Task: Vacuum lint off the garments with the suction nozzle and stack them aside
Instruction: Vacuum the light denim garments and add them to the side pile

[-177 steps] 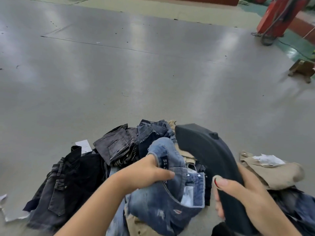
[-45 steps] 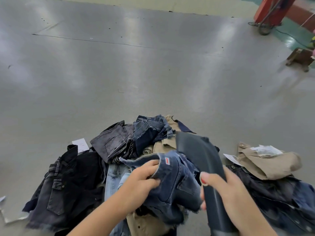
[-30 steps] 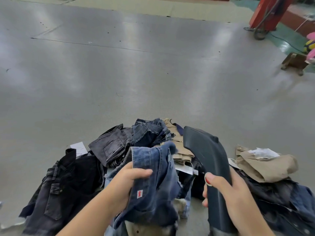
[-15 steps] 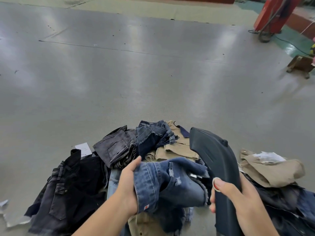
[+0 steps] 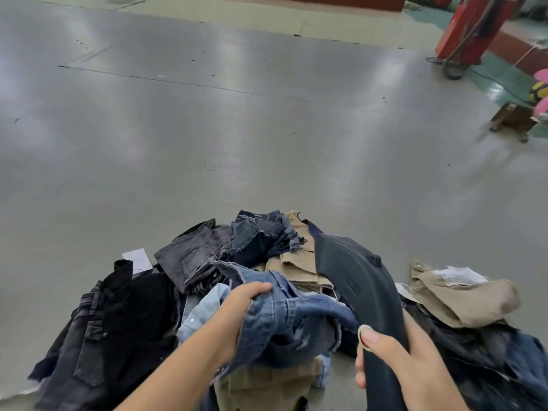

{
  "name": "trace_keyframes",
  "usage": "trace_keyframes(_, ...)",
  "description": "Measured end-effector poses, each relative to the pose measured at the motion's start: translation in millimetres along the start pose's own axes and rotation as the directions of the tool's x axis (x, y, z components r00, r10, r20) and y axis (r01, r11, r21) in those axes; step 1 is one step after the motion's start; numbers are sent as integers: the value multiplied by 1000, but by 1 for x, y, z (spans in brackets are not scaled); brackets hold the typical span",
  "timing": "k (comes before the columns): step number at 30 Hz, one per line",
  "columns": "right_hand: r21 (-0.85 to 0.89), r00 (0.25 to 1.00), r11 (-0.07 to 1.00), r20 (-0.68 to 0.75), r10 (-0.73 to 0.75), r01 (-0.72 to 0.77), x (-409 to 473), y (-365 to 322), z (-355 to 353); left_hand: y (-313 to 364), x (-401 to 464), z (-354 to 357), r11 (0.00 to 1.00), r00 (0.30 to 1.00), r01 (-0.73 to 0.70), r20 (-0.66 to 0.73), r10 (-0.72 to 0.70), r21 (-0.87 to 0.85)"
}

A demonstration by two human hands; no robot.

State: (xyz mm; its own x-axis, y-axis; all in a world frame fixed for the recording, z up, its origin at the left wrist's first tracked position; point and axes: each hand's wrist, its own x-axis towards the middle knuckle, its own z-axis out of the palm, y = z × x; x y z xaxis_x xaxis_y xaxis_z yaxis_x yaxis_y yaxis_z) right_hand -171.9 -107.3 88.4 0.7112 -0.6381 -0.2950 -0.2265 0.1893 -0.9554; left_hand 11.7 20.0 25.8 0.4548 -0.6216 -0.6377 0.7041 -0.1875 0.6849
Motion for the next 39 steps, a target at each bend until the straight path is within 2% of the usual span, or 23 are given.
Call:
trace_keyframes(2,-27,1000,1000,22,4,-3,-2,0,-2,-2,2,4,991,999,7,-50,-1,133)
trace_keyframes(3,-40,999,999,40,4,-3,-2,0,-2,-1,4,8,991,996,28,-85,-17,130)
trace_keyframes(6,-102,998,995,66,24,-18,-2,-4,-6,2,0,4,999,998,-28,-61,25,-40)
trace_keyframes(9,-262,987,962,156,-33,74,-2,-3,-6,7,-9,-1,975,997,-33,55,46,-220)
trace_keyframes(11,-313,975,947,220,4,67,-5,-3,2,9,-13,-3,964,993,-21,105,50,-266)
trace_keyframes(16,-289,956,957,283,76,9,-4,4,10,9,-17,-1,961,990,-23,125,60,-276)
trace_keyframes(20,-234,963,971,249,105,-45,3,1,9,8,-18,1,970,981,21,190,26,-241)
trace_keyframes(23,-118,978,989,180,104,-84,4,-7,11,5,-22,0,981,973,32,232,14,-191)
trace_keyframes(25,-48,995,998,90,49,-45,8,-11,6,3,-24,-1,985,971,17,237,24,-170)
trace_keyframes(28,-8,999,1000,34,13,-13,10,-18,-8,4,-23,-4,970,981,-4,186,51,-241)
trace_keyframes(32,-82,969,996,246,39,-19,5,-16,-13,10,-23,-5,952,974,-3,214,72,-307)
trace_keyframes(35,-177,943,984,329,51,8,3,-10,-7,7,-25,-2,966,964,5,257,63,-257)
trace_keyframes(37,-105,962,993,262,72,-45,4,-14,-4,2,-28,1,970,952,35,304,42,-241)
trace_keyframes(39,-56,994,998,110,24,-18,10,-16,-12,-6,-27,3,961,949,52,313,36,-271)
